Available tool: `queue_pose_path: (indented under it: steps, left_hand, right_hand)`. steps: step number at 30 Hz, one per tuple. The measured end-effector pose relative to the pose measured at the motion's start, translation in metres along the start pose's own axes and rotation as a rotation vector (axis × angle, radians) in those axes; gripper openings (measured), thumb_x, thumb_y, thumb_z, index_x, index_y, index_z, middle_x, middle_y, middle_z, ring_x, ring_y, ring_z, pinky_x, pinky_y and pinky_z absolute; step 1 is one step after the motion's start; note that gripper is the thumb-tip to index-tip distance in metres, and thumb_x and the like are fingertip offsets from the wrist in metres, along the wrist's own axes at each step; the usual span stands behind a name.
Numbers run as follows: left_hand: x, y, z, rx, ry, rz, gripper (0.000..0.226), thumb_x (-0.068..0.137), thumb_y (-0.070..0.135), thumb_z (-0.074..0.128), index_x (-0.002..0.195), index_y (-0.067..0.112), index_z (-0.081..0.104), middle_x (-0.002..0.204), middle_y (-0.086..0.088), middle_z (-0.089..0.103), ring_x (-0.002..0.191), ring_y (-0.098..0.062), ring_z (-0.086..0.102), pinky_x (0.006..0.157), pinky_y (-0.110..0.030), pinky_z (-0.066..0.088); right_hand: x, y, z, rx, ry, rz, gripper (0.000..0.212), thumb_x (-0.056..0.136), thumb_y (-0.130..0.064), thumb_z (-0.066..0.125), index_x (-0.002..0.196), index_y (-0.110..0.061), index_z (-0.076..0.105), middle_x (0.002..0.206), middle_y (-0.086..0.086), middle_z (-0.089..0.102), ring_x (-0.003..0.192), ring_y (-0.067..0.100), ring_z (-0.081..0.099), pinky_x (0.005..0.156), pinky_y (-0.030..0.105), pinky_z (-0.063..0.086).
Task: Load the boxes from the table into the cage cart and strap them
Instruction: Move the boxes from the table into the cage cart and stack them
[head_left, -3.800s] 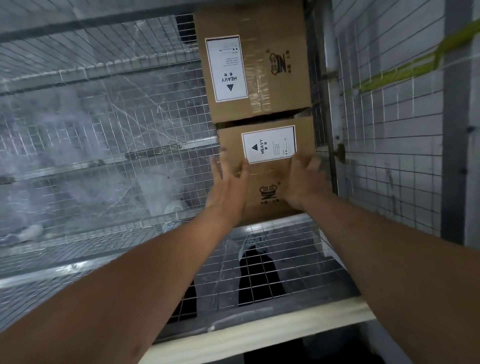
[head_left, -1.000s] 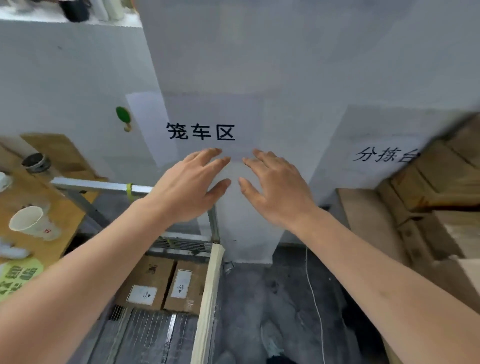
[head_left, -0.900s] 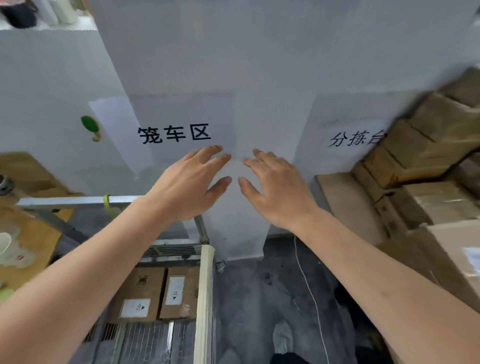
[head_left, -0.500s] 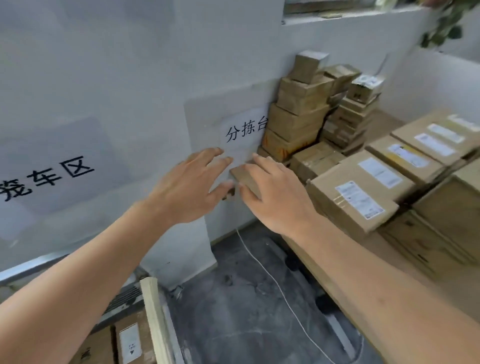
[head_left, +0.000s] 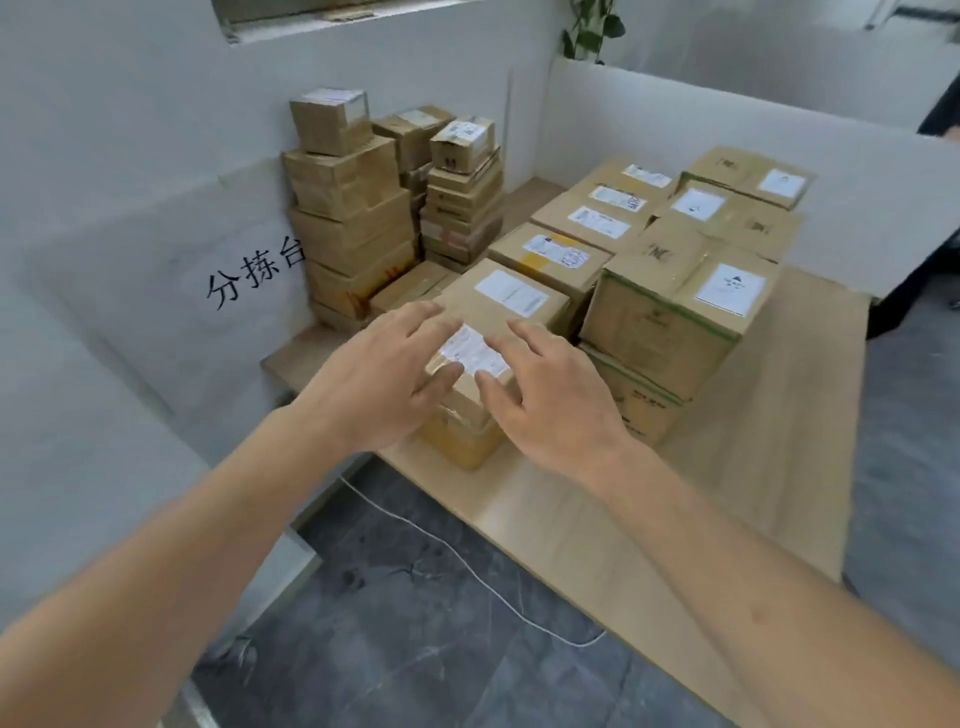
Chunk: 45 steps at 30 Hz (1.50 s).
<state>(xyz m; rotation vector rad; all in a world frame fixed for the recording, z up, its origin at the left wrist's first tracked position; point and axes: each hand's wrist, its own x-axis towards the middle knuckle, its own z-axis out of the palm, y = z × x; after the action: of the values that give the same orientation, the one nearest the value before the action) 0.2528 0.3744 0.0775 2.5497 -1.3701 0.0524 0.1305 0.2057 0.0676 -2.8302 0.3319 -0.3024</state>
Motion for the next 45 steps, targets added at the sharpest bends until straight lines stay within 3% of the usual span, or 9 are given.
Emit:
queue_pose_path:
  steps: [7,13,21,26,31,36,39,42,45]
  left_hand:
    - [0.067,0.093,0.032,-0.034,-0.031,0.101,0.057,0.105,0.051,0.045,0.157,0.029,0.039,0.163,0.003,0.036,0.146,-0.020,0.039,0.114,-0.037,0.038]
    - [0.126,0.131,0.050,-0.055,-0.068,0.172,0.058,0.106,0.049,0.043,0.159,0.024,0.039,0.163,0.000,0.035,0.146,-0.023,0.038,0.114,-0.035,0.035]
    - [0.233,0.122,0.088,-0.097,-0.142,0.263,0.059,0.106,0.050,0.043,0.158,0.023,0.039,0.162,0.003,0.035,0.144,-0.025,0.040,0.114,-0.041,0.041]
    - [0.305,0.104,0.110,-0.097,-0.200,0.294,0.060,0.106,0.050,0.041,0.160,0.025,0.035,0.165,0.005,0.031,0.144,-0.024,0.040,0.113,-0.042,0.040]
    - [0.363,0.086,0.132,-0.126,-0.288,0.307,0.057,0.107,0.047,0.043,0.159,0.025,0.037,0.167,0.001,0.027,0.149,-0.028,0.034,0.118,-0.045,0.036]
    - [0.394,0.079,0.147,-0.134,-0.355,0.276,0.054,0.107,0.050,0.043,0.155,0.028,0.042,0.167,-0.003,0.021,0.146,-0.031,0.037,0.111,-0.045,0.039]
    - [0.404,0.076,0.159,-0.235,-0.416,0.222,0.057,0.106,0.054,0.044,0.159,0.034,0.034,0.164,-0.004,0.020,0.146,-0.030,0.037,0.110,-0.040,0.039]
    - [0.411,0.074,0.170,-0.356,-0.456,0.193,0.060,0.104,0.055,0.045,0.160,0.042,0.029,0.149,-0.003,0.033,0.133,-0.028,0.045,0.105,-0.036,0.041]
    - [0.411,0.076,0.173,-0.386,-0.473,0.171,0.064,0.102,0.057,0.049,0.161,0.044,0.026,0.138,-0.001,0.037,0.118,-0.023,0.049,0.099,-0.035,0.043]
  right_hand:
    - [-0.034,0.102,-0.032,0.013,0.032,0.160,0.054,0.104,-0.050,0.046,0.151,-0.024,0.052,0.163,0.008,0.040,0.152,0.030,0.033,0.124,0.047,0.028]
    - [-0.034,0.166,-0.049,0.010,0.078,0.331,0.054,0.104,-0.050,0.047,0.152,-0.025,0.051,0.165,0.007,0.036,0.153,0.027,0.030,0.124,0.041,0.023]
    - [0.008,0.232,-0.040,-0.018,0.083,0.528,0.052,0.105,-0.049,0.046,0.149,-0.022,0.053,0.161,0.008,0.041,0.148,0.026,0.037,0.121,0.041,0.027]
    - [0.050,0.262,-0.029,0.038,0.091,0.687,0.051,0.106,-0.045,0.046,0.153,-0.023,0.048,0.168,0.009,0.029,0.154,0.027,0.025,0.123,0.039,0.020]
    - [0.085,0.287,-0.017,0.045,0.072,0.823,0.053,0.108,-0.042,0.041,0.158,-0.027,0.039,0.172,0.009,0.015,0.157,0.027,0.017,0.122,0.041,0.023]
    - [0.105,0.308,-0.001,0.074,0.069,0.930,0.056,0.106,-0.045,0.043,0.159,-0.029,0.035,0.170,0.012,0.010,0.151,0.035,0.024,0.119,0.041,0.027]
    - [0.106,0.316,0.005,0.138,0.094,1.013,0.061,0.104,-0.049,0.045,0.161,-0.035,0.028,0.172,0.010,-0.002,0.153,0.035,0.022,0.119,0.043,0.028]
    - [0.104,0.323,0.010,0.269,0.128,1.054,0.066,0.101,-0.054,0.046,0.161,-0.045,0.020,0.164,0.005,0.019,0.135,0.030,0.044,0.103,0.044,0.046]
    - [0.101,0.323,0.013,0.382,0.193,1.049,0.068,0.101,-0.049,0.048,0.162,-0.044,0.017,0.142,-0.001,0.037,0.109,0.018,0.046,0.085,0.036,0.041]
